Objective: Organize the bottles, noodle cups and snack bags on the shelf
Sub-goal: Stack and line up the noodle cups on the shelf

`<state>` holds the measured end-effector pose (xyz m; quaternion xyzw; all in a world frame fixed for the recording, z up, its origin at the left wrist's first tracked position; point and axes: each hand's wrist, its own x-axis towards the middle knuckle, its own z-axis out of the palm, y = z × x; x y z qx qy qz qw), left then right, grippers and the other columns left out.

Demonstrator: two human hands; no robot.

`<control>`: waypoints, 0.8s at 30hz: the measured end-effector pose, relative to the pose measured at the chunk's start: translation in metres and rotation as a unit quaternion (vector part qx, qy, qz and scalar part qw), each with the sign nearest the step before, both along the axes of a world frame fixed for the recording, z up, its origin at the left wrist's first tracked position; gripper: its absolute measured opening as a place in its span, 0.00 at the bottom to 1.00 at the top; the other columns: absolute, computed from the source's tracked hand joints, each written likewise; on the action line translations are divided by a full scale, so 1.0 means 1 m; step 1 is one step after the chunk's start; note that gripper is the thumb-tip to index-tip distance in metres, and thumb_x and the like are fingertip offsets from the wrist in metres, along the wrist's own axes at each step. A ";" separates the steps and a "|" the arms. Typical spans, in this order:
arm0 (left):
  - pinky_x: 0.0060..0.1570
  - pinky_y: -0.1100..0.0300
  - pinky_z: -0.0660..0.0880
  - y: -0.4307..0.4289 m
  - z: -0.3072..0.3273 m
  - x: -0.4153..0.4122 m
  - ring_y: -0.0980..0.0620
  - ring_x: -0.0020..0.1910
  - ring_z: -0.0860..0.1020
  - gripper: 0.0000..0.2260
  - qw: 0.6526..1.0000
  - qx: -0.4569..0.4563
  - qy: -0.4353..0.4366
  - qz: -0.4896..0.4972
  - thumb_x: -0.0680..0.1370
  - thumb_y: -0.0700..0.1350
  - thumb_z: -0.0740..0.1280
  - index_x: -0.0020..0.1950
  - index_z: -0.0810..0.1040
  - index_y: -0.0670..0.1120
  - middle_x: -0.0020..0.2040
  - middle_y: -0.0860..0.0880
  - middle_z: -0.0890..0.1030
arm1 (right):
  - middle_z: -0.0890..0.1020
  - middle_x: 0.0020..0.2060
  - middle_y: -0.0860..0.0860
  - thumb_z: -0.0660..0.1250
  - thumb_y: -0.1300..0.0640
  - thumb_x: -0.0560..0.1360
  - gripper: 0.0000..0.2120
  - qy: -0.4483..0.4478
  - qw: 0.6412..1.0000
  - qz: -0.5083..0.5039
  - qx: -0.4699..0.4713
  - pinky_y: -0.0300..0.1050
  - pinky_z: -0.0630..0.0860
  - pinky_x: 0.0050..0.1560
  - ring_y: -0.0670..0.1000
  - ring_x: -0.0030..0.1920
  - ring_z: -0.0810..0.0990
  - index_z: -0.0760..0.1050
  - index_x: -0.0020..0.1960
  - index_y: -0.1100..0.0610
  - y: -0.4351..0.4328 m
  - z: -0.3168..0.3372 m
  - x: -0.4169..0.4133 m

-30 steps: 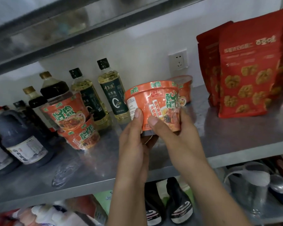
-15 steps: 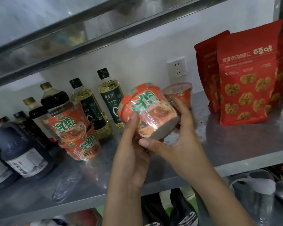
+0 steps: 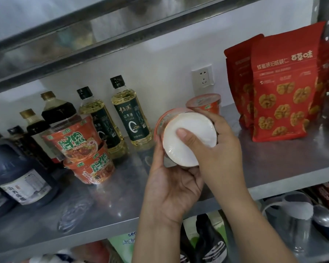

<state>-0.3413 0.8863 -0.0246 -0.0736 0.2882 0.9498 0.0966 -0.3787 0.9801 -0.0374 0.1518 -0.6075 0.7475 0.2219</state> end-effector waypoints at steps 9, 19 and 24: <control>0.57 0.50 0.80 0.005 -0.007 0.007 0.44 0.64 0.80 0.33 1.000 0.021 0.016 0.006 0.75 0.62 0.70 0.71 0.75 0.39 0.65 0.39 0.80 | 0.84 0.56 0.44 0.68 0.46 0.78 0.16 0.018 1.000 -0.005 0.012 0.48 0.79 0.58 0.44 0.58 0.81 0.80 0.63 0.51 0.006 -0.003 -0.003; 0.60 0.45 0.76 -0.010 -0.009 0.012 0.37 0.60 0.81 0.31 0.989 0.145 0.022 0.017 0.75 0.57 0.72 0.63 0.78 0.31 0.62 0.33 0.80 | 0.77 0.65 0.44 0.69 0.56 0.77 0.25 0.003 0.990 0.138 0.008 0.39 0.74 0.63 0.41 0.65 0.76 0.70 0.72 0.49 -0.007 -0.011 -0.001; 0.67 0.57 0.73 -0.016 -0.012 0.014 0.39 0.64 0.79 0.34 0.987 0.161 0.021 0.017 0.75 0.58 0.74 0.67 0.75 0.31 0.66 0.35 0.78 | 0.75 0.63 0.37 0.72 0.67 0.74 0.32 -0.011 0.982 0.179 0.053 0.27 0.72 0.59 0.32 0.61 0.74 0.66 0.73 0.48 -0.010 -0.007 0.006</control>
